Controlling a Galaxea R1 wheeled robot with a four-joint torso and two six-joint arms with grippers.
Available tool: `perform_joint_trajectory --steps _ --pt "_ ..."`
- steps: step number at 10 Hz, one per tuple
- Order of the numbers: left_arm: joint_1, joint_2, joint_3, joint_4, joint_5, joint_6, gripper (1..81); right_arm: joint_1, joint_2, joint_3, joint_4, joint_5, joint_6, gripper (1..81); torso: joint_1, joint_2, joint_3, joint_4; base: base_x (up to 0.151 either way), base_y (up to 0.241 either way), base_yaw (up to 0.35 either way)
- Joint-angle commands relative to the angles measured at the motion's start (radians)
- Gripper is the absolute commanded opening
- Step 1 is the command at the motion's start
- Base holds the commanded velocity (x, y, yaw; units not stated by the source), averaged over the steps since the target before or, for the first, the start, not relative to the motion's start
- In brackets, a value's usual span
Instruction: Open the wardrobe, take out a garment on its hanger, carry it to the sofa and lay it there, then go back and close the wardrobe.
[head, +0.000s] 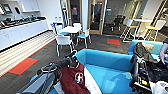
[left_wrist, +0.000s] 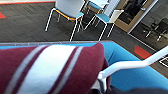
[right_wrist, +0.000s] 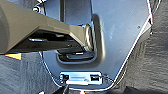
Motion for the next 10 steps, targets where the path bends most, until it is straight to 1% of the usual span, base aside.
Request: perform_joint_trajectory --steps 1,4,6,8,9,10 --pt "-0.165 -0.056 -0.005 0.142 0.063 0.046 1.0 0.002 0.004 0.001 -0.011 -0.049 -0.004 81.1 0.0 0.0 0.0 0.0 0.0 0.0 0.0" --pt "-0.092 -0.12 -0.005 0.147 0.063 0.044 1.0 -0.003 0.01 0.001 -0.018 -0.049 -0.004 81.1 0.0 0.0 0.0 0.0 0.0 0.0 0.0" --pt "-0.07 -0.143 -0.005 0.145 0.06 0.04 1.0 0.0 0.012 0.001 -0.018 -0.049 -0.004 81.1 0.0 0.0 0.0 0.0 0.0 0.0 0.0" --pt "-0.064 -0.108 -0.001 0.147 0.06 0.036 1.0 -0.001 0.018 0.001 -0.018 -0.049 -0.004 81.1 0.0 0.0 0.0 0.0 0.0 0.0 0.0" --pt "-0.064 -0.082 -0.001 0.147 0.06 0.041 81.1 -0.003 0.018 0.001 -0.018 -0.049 -0.004 81.1 0.0 0.0 0.0 0.0 0.0 0.0 0.0" --pt "-0.059 -0.048 -0.001 0.147 0.06 0.044 81.1 -0.003 0.018 0.001 -0.016 -0.049 -0.004 81.1 0.0 0.0 0.0 0.0 0.0 0.0 0.0"
